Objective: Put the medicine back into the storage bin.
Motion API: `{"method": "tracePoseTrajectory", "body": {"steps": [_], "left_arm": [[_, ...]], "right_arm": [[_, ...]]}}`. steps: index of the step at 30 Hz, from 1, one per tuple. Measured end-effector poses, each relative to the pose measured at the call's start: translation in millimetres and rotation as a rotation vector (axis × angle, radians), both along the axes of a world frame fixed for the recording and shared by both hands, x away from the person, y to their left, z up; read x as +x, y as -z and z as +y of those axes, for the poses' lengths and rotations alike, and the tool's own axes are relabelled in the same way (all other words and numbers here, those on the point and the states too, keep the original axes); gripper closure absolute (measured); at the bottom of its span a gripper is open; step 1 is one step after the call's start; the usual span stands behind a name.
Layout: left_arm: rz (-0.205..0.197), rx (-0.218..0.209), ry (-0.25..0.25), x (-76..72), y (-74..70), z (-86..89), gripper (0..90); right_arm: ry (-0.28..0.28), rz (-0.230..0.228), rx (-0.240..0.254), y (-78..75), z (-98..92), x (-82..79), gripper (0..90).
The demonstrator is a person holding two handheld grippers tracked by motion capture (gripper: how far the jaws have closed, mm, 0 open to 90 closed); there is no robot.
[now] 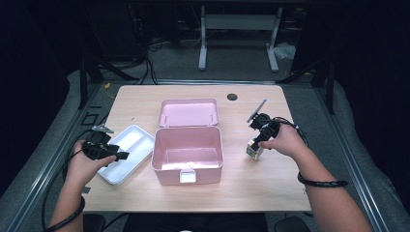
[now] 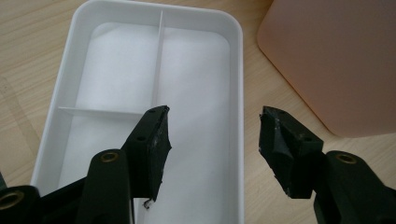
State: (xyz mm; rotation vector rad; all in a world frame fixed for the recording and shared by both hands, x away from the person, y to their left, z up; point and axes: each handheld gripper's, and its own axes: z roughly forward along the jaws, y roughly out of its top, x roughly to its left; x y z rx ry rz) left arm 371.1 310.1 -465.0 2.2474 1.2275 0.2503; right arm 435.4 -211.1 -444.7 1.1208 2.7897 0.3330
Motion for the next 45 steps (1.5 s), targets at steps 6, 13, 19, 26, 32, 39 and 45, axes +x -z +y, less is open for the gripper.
{"method": "tracePoseTrajectory", "body": {"steps": [6, 13, 19, 26, 32, 39, 45], "left_arm": [[0.001, 0.001, 0.001, 0.1, -0.2, 1.0, 43.0], [0.004, 0.003, 0.002, -0.2, -0.1, 0.6, 43.0], [0.003, 0.004, 0.001, -0.3, -0.2, 0.7, 43.0], [0.003, 0.002, -0.001, -0.4, -0.2, 0.9, 43.0], [0.004, 0.001, -0.004, -0.7, -0.3, 1.0, 43.0], [0.003, 0.004, 0.002, -0.5, -0.4, 0.8, 43.0], [0.002, 0.005, 0.002, -0.7, -0.8, 0.8, 43.0]], "right_arm": [[-0.039, 0.006, -0.017, -16.2, 10.6, -3.1, 46.7], [-0.092, -0.002, 0.003, -34.3, 21.1, -8.0, 46.7], [-0.117, -0.012, -0.014, -53.4, 28.5, -12.8, 46.7], [-0.155, 0.0, -0.018, -71.7, 35.7, -15.0, 46.7], [-0.187, -0.001, -0.006, -85.2, 43.5, -16.6, 46.7], [-0.216, 0.002, 0.002, -97.9, 53.3, -19.2, 46.7], [-0.246, -0.024, 0.008, -105.1, 66.8, -23.1, 46.7]]}}
